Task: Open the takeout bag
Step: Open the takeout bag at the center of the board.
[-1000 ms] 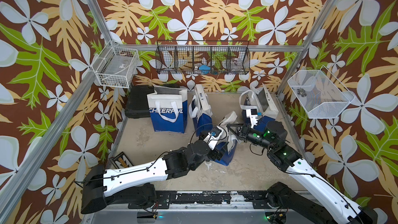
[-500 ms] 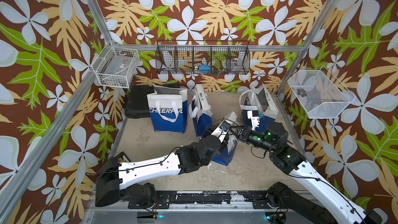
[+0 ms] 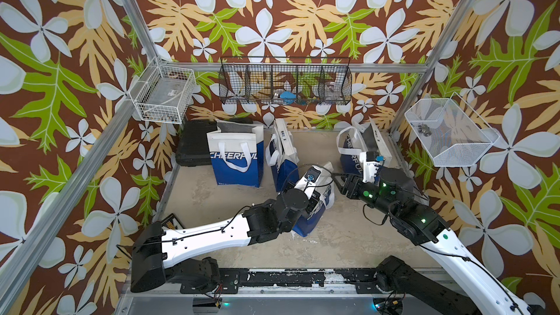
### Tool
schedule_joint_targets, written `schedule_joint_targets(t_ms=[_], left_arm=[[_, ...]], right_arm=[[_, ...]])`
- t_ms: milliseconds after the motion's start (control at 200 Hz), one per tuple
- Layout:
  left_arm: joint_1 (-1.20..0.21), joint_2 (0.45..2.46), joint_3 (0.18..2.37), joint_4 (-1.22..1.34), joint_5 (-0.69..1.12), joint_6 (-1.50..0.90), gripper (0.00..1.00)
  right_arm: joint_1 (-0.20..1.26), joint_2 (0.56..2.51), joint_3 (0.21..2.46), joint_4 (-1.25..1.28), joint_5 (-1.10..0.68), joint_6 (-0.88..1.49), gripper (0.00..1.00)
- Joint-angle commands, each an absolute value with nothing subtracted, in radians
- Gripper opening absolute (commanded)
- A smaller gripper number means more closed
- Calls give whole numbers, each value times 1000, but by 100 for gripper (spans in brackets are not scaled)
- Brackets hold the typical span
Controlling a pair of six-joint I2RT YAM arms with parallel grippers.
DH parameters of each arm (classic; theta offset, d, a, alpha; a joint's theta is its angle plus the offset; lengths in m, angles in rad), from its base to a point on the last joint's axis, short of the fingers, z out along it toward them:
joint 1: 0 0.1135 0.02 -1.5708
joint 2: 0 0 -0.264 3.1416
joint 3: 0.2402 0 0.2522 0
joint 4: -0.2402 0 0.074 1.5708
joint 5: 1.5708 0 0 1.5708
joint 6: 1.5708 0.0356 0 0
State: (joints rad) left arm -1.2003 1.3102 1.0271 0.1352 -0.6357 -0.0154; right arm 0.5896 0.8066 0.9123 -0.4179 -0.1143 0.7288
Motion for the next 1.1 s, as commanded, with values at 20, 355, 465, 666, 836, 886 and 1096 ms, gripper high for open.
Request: schedule_joint_targets(t_ms=[20, 355, 465, 666, 836, 886, 1096], left_arm=[[-1200, 1299, 1028, 145, -567, -124, 0], [-1200, 1265, 1012, 142, -516, -158, 0], [-1200, 1259, 1005, 142, -493, -160, 0], [-1200, 1256, 992, 158, -488, -160, 0], [-1200, 1253, 985, 182, -487, -154, 0], [-1200, 1250, 983, 183, -498, -153, 0], [-1195, 1217, 952, 144, -731, -215, 0]], right_arm=[[688, 749, 855, -402, -15, 739, 62], [718, 906, 859, -222, -10, 812, 68], [718, 955, 906, -264, 29, 805, 67], [760, 1014, 923, -324, 69, 824, 55], [812, 1005, 859, -327, 140, 853, 45], [812, 1004, 874, -372, 182, 844, 35], [789, 901, 890, -530, 346, 798, 0]])
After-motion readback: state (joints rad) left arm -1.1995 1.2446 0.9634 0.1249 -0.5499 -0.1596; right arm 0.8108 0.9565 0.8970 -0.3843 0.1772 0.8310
